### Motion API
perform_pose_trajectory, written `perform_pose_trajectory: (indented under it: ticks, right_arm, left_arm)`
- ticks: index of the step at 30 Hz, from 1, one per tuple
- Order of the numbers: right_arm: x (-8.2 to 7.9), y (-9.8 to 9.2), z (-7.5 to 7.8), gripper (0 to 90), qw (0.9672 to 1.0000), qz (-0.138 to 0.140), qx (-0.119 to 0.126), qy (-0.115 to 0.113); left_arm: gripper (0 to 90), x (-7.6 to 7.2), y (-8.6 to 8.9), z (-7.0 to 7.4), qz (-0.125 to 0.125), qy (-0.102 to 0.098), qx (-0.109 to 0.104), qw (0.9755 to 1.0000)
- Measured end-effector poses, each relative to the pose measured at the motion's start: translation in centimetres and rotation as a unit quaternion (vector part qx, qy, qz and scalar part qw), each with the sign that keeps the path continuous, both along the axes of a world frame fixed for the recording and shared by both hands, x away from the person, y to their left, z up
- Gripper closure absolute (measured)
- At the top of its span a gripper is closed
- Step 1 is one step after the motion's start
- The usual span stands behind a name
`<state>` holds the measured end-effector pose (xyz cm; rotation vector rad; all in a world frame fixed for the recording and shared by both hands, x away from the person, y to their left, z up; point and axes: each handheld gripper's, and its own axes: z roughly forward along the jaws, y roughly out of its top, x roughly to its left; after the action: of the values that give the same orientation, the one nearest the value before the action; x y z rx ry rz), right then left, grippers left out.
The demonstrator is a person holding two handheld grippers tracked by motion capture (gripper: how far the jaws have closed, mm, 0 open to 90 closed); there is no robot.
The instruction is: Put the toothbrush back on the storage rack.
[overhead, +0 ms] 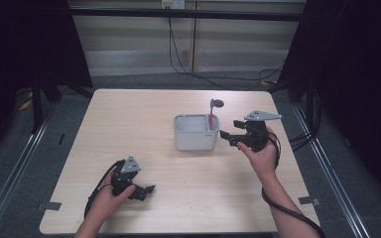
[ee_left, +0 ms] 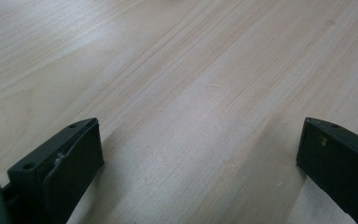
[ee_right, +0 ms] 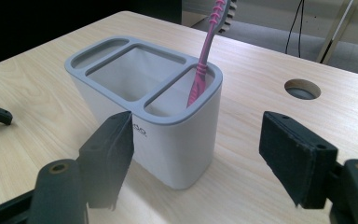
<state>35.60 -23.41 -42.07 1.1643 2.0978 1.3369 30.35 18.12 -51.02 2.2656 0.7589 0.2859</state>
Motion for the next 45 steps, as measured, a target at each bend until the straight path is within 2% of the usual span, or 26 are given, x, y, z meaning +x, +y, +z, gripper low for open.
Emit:
perform_pose_trajectory:
  ticks: [20,32,45]
  right_arm:
    - [-1.0,-1.3,-1.4,23.7,0.9999,0.005,-0.003,0.01]
    - [-1.4,-1.8,-2.4,18.9,0.9997,0.02,0.003,0.015]
    - [-1.7,-2.4,-3.4,18.7,0.9993,0.027,-0.002,0.027]
  left_arm:
    - [0.0,0.0,0.0,0.0,0.0,0.0,0.0,1.0]
    - [0.0,0.0,0.0,0.0,0.0,0.0,0.0,1.0]
    - [0.0,0.0,0.0,0.0,0.0,0.0,0.0,1.0]
